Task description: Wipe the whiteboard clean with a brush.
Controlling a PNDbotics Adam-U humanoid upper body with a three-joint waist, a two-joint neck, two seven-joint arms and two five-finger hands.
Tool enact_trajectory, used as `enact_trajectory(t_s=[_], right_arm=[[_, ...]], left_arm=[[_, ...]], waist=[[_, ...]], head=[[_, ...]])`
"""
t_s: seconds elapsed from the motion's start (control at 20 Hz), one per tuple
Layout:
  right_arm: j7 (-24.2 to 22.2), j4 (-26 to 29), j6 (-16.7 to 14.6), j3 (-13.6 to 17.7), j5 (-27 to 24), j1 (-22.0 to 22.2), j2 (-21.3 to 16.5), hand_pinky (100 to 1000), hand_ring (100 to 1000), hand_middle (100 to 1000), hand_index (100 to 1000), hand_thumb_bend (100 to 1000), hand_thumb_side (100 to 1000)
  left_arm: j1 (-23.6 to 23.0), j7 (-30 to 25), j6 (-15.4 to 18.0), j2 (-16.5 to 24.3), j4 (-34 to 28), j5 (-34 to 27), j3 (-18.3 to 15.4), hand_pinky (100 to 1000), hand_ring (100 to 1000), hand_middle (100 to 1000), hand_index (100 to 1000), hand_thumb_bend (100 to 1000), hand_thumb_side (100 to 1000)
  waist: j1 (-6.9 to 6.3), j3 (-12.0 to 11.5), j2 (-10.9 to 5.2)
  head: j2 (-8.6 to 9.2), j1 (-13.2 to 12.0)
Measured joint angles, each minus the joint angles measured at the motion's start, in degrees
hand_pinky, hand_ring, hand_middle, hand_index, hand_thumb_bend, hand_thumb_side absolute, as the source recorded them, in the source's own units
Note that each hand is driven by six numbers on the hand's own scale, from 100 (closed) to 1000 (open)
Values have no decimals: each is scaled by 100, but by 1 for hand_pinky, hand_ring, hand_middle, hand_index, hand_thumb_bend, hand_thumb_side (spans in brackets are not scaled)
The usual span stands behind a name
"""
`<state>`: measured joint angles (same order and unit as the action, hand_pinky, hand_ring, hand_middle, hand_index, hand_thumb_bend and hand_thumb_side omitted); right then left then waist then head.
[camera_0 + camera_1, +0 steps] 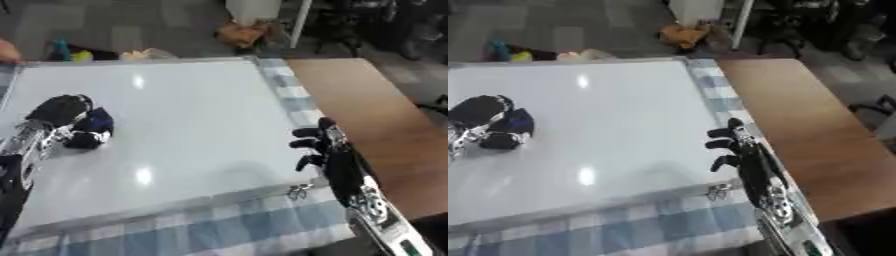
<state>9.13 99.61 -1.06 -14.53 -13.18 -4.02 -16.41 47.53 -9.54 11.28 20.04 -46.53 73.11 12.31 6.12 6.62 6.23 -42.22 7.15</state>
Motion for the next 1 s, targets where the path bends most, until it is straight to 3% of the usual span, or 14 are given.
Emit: enact_trajectory(t_s=[0.35,1.0], right_arm=[[-2,0,2,0,4,0,0,380,691,707,660,100,1000],[-4,0,4,0,17,2,0,380,691,707,660,100,1000]], left_arm=[[2,69,-165,-53,59,58,-79,601,600,531,278,836,631],[176,523,-948,-63,684,254,-685,590,586,519,277,835,628]], waist=[[-7,1,-4],[-22,7,-13]], head=[[0,0],[0,1]])
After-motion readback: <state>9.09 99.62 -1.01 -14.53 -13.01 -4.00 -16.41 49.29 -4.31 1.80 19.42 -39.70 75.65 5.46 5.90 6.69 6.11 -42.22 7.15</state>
